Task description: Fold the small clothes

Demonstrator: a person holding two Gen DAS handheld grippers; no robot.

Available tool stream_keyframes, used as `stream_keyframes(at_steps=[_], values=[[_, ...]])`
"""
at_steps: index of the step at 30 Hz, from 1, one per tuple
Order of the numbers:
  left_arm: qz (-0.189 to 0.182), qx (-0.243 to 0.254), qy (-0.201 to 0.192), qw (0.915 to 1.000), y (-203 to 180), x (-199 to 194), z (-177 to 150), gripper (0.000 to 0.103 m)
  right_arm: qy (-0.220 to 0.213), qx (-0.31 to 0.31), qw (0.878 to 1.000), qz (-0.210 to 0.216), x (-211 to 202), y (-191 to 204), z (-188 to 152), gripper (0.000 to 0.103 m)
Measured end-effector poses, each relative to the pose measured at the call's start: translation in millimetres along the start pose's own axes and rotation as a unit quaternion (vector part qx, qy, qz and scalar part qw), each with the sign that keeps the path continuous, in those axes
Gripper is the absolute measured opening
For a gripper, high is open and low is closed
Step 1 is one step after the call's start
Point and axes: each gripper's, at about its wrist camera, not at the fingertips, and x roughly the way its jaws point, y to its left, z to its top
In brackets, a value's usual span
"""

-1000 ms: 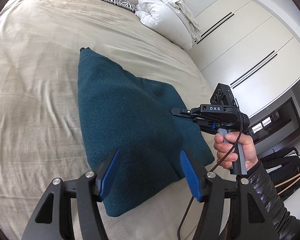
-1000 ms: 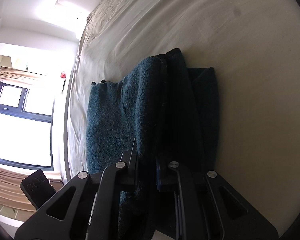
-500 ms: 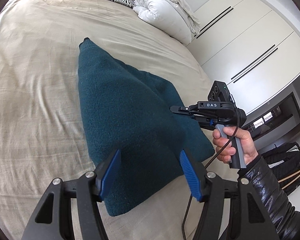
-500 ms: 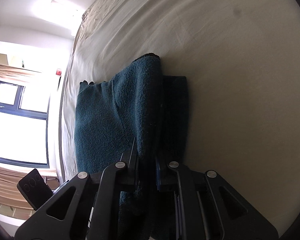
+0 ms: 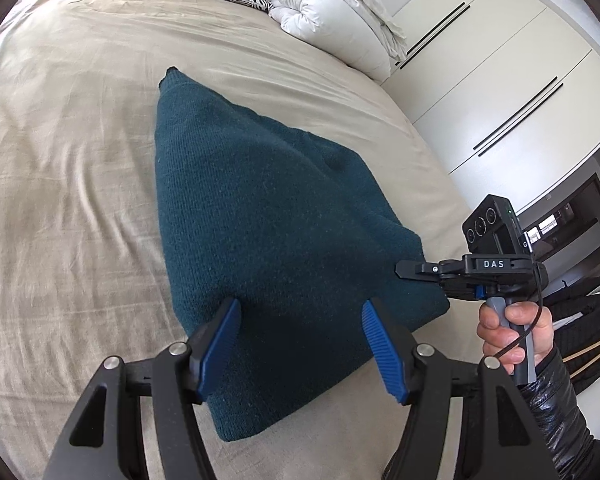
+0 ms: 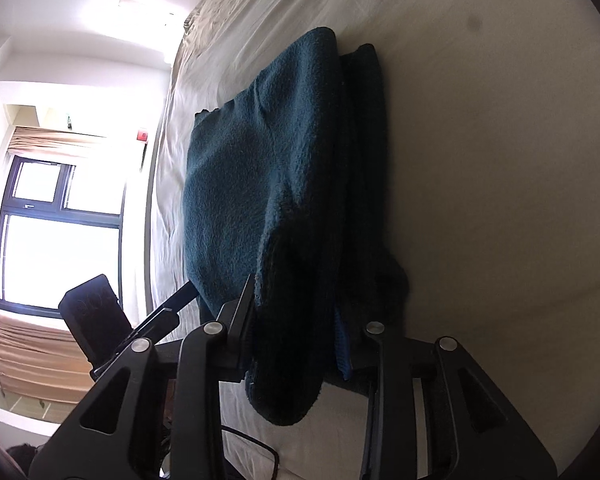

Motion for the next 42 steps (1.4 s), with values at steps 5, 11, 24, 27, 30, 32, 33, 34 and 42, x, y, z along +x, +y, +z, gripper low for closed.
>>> stream_keyframes(at_steps=[5,11,24,27,30,32,33,34,42], values=[[0.005,0.004,0.0,1.0,-6,1,2,0.069,0.004,0.002,1.0,-0.002,-3,-3,2,0.009],[0.006,0.011,0.007,0.9999,-19,19,-4,0.072,-0.001,0.003,1.0,0.005,-2,-13,7,0.008],[0.038,0.031,-0.063,0.9968,-23,-10,5,0.071,-0.049,-0.006,0.999,-0.013,-34,-14,-2,0.013],[0.052,0.039,-0.066,0.9957,-25,-3,23,0.057,-0.094,-0.024,0.995,-0.006,-59,12,9,0.016],[0.08,0.052,-0.063,0.9935,-26,15,41,0.055,-0.086,-0.064,0.993,0.053,-48,51,18,0.016],[0.1,0.049,-0.047,0.9927,-21,31,43,0.054,-0.061,-0.085,0.993,0.057,-23,68,16,0.016],[0.107,0.048,-0.046,0.9921,-18,36,42,0.054,-0.047,-0.079,0.994,0.055,-12,63,19,0.016],[0.117,0.049,-0.046,0.9908,-17,40,40,0.055,-0.036,-0.065,0.996,0.055,-9,48,29,0.016],[0.157,0.096,-0.052,0.9815,-25,55,25,0.064,-0.038,0.013,0.991,0.127,13,-23,14,0.004]])
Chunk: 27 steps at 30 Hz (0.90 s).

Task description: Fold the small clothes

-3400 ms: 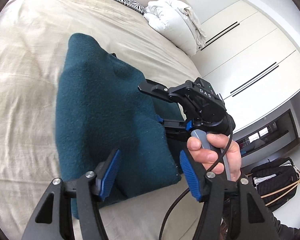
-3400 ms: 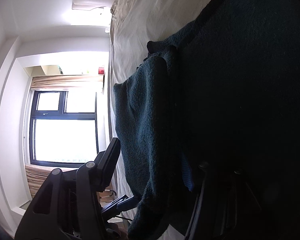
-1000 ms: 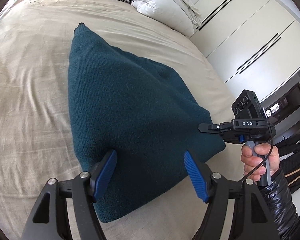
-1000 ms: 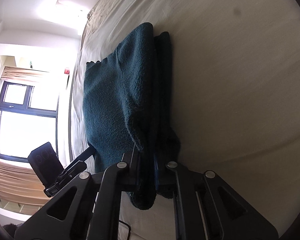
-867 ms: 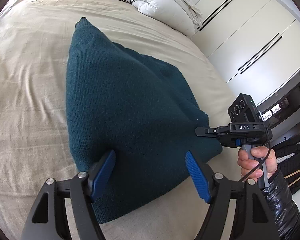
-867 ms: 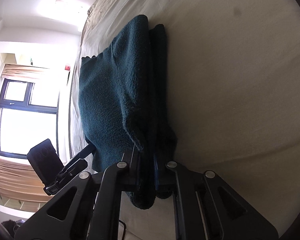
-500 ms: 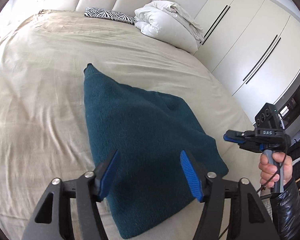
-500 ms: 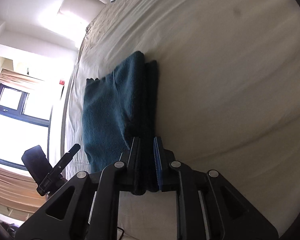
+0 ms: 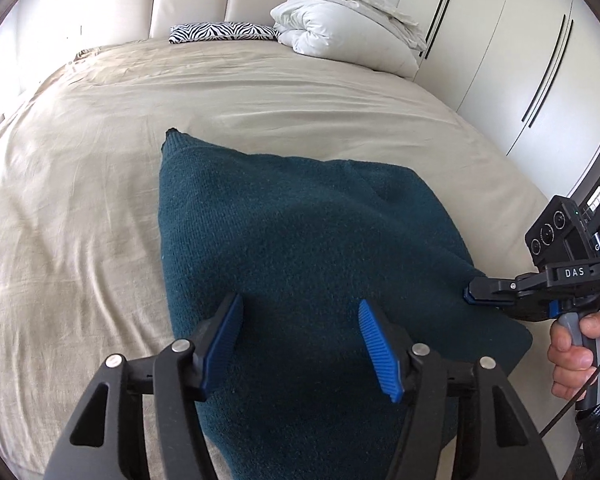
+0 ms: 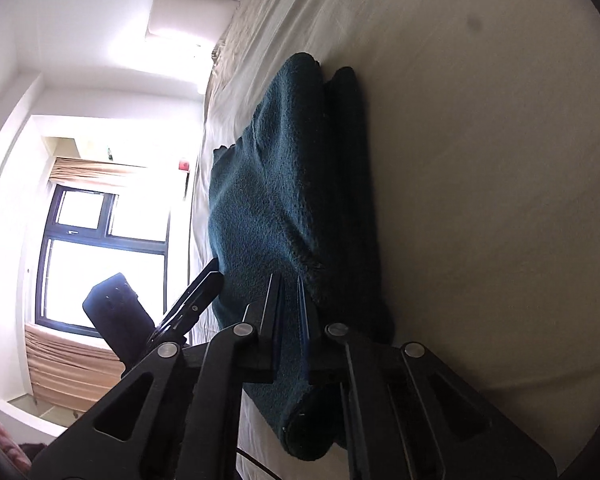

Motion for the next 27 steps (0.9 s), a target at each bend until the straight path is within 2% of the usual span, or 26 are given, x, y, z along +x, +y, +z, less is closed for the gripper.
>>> stream_keyframes(at_steps=[3,7,10,13,15,18,23,27], values=[[0.007,-0.006,0.0,1.0,0,-5,2,0.064,0.0,-0.007,1.0,-0.003,-8,-3,1,0.004],[0.012,-0.036,-0.023,0.999,3,-25,5,0.064,0.007,-0.046,0.999,-0.007,-15,18,6,0.011],[0.018,-0.04,-0.023,0.9988,0,-28,-7,0.062,0.042,-0.093,0.995,0.001,0,46,1,0.011],[0.041,-0.004,-0.02,0.999,-14,-24,-23,0.063,0.075,-0.096,0.992,-0.018,22,43,-6,0.011],[0.047,0.012,-0.014,0.9987,-18,-19,-29,0.065,0.081,-0.062,0.994,-0.034,28,16,-8,0.01],[0.034,0.007,-0.016,0.9993,-13,-23,-27,0.065,0.057,-0.015,0.998,0.012,19,-17,-13,0.007],[0.038,-0.021,-0.041,0.9982,5,-38,-18,0.065,0.027,-0.046,0.999,-0.001,-12,-6,-13,0.01],[0.056,-0.048,-0.06,0.9955,26,-46,-5,0.066,-0.026,-0.065,0.998,0.007,-44,14,0,0.014]])
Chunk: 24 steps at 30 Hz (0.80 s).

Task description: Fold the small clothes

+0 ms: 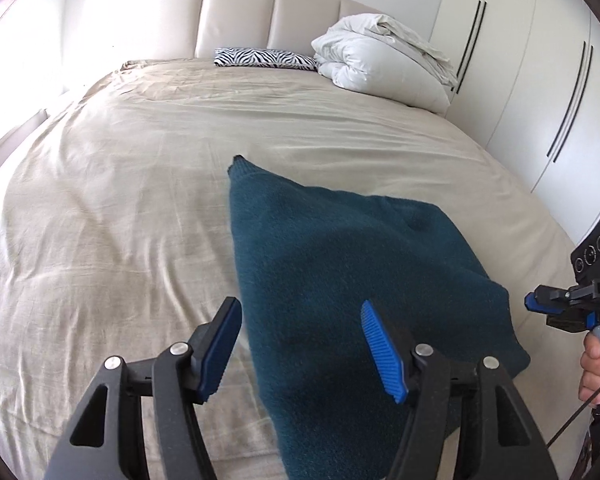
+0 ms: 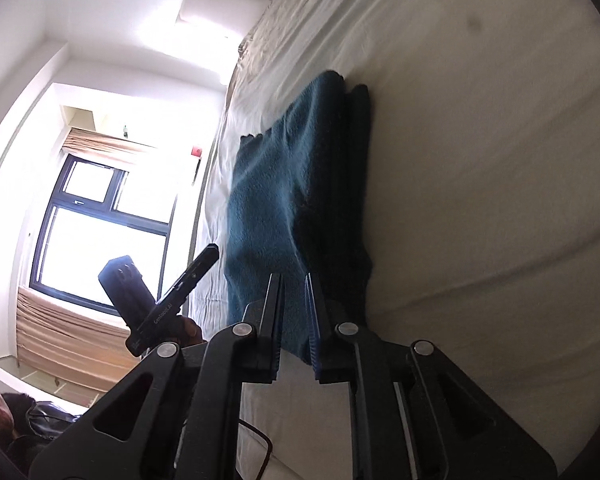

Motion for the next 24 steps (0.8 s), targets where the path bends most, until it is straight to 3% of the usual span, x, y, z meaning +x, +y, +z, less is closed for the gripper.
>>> stream_keyframes(at_steps=[1,2,3,4,5,7,9,13,15,16,19,24], values=[[0.004,-0.004,-0.005,1.0,4,-1,4,0.069,-0.013,-0.005,1.0,-0.008,-2,6,6,0.019],[0.01,-0.006,-0.008,0.9999,8,-1,7,0.072,-0.023,-0.013,0.999,-0.029,-3,14,12,0.037],[0.016,-0.008,-0.008,0.9998,12,0,10,0.077,-0.033,-0.024,0.997,-0.061,-2,21,18,0.069],[0.019,-0.007,-0.005,0.9998,15,2,13,0.078,-0.046,-0.035,0.994,-0.091,1,27,22,0.079],[0.021,-0.005,0.002,0.9998,17,6,16,0.079,-0.05,-0.051,0.991,-0.111,6,34,26,0.082],[0.013,-0.002,0.044,0.9989,22,23,18,0.086,-0.029,-0.067,0.989,-0.131,20,46,34,0.082],[0.006,-0.016,0.083,0.9964,29,37,13,0.086,-0.01,-0.068,0.987,-0.147,36,53,40,0.082],[0.017,-0.014,0.078,0.9967,28,35,10,0.087,-0.02,-0.093,0.97,-0.224,55,61,46,0.08],[0.032,0.004,0.066,0.9973,21,33,12,0.087,-0.035,-0.12,0.962,-0.241,60,70,45,0.08],[0.049,0.015,0.052,0.9974,17,29,13,0.087,-0.045,-0.138,0.954,-0.263,63,76,42,0.08],[0.043,0.025,0.05,0.9975,10,30,15,0.089,-0.043,-0.191,0.932,-0.306,78,88,35,0.08],[0.025,0.016,0.055,0.998,10,34,6,0.089,-0.032,-0.16,0.945,-0.284,78,73,29,0.079]])
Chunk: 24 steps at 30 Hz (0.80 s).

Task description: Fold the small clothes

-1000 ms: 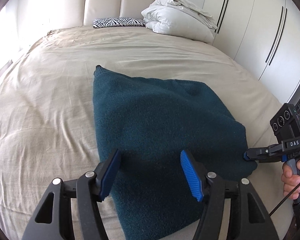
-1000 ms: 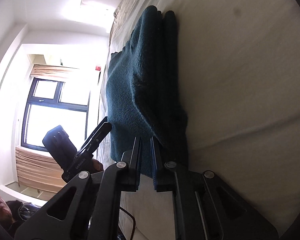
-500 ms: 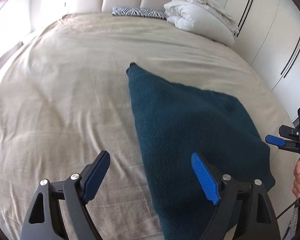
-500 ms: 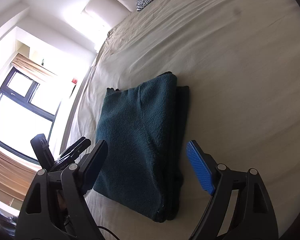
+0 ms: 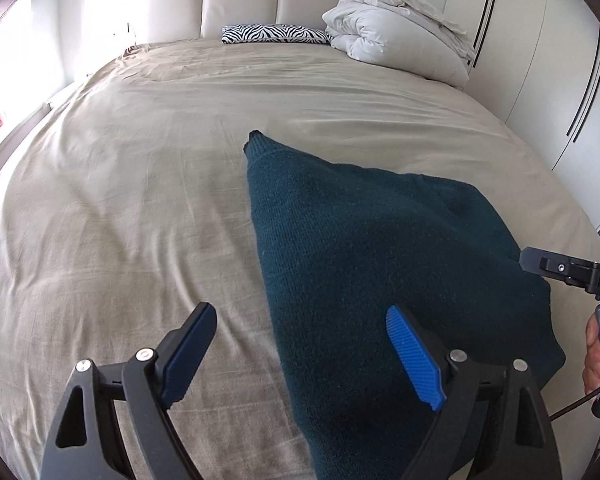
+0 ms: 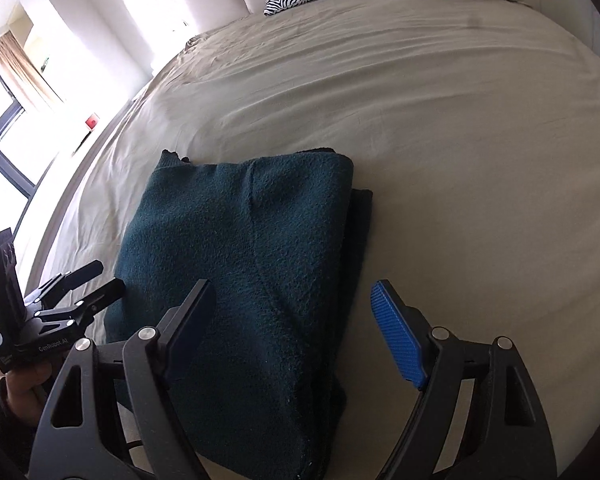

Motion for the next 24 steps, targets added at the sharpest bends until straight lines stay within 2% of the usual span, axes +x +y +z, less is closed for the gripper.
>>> stream_keyframes(at_steps=[4,6,9,11,15,21,24], values=[[-0.057,-0.053,0.031,0.9965,14,15,-1,0.089,0.023,0.012,0.999,0.034,13,-6,-3,0.077],[-0.083,-0.081,0.045,0.9922,22,22,-1,0.087,0.044,0.021,0.998,0.042,23,-9,-3,0.069],[-0.125,-0.112,0.07,0.9834,28,34,-3,0.075,0.062,0.032,0.997,0.039,40,-13,-4,0.055],[-0.142,-0.116,0.08,0.9798,26,38,0,0.064,0.066,0.036,0.996,0.037,47,-13,-3,0.05],[-0.149,-0.12,0.095,0.9769,25,41,6,0.055,0.078,0.044,0.995,0.03,52,-11,1,0.033],[-0.15,-0.118,0.091,0.9773,25,30,8,0.037,0.067,0.016,0.998,-0.003,44,10,0,0.023],[-0.153,-0.114,0.084,0.9779,28,18,10,0.034,0.052,0.007,0.999,-0.015,34,20,-1,0.021]])
